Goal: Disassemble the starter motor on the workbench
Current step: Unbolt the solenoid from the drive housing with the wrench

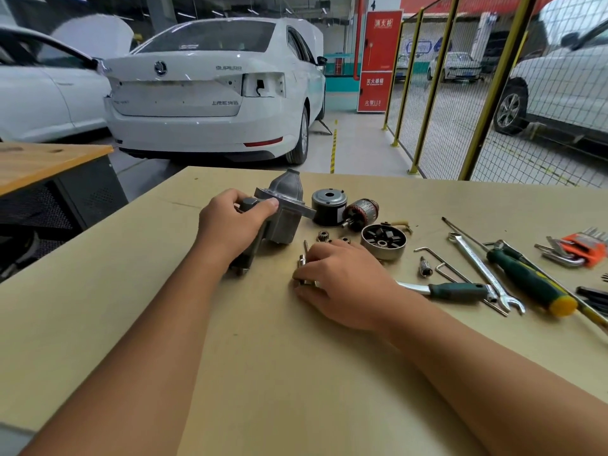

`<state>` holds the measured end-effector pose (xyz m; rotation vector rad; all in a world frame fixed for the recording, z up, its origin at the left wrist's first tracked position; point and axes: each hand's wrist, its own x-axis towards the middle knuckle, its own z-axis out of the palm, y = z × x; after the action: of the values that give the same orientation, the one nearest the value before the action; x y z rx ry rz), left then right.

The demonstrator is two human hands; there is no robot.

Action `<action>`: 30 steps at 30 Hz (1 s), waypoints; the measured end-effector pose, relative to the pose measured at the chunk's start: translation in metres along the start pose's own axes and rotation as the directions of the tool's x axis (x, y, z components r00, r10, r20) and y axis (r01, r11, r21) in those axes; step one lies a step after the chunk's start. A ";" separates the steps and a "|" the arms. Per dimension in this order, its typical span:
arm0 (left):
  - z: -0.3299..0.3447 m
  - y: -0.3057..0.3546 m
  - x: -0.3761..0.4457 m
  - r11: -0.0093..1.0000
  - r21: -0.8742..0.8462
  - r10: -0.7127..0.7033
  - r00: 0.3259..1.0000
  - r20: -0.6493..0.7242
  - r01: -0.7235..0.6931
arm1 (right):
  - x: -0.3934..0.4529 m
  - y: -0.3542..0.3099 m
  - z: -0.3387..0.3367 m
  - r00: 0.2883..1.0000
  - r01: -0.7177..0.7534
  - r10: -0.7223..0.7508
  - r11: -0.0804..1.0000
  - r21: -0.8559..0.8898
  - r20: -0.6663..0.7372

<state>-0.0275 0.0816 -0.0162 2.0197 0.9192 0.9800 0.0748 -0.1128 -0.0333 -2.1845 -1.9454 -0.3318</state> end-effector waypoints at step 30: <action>-0.032 -0.014 -0.014 0.952 -0.246 0.248 0.926 0.284 -0.179 | -0.006 -0.004 -0.011 0.852 -0.013 0.507 0.265 0.964 -0.128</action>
<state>-0.0647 0.0861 -0.0170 2.0390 0.4081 0.8013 0.0700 -0.1209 -0.0245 -1.3474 -0.9556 0.3539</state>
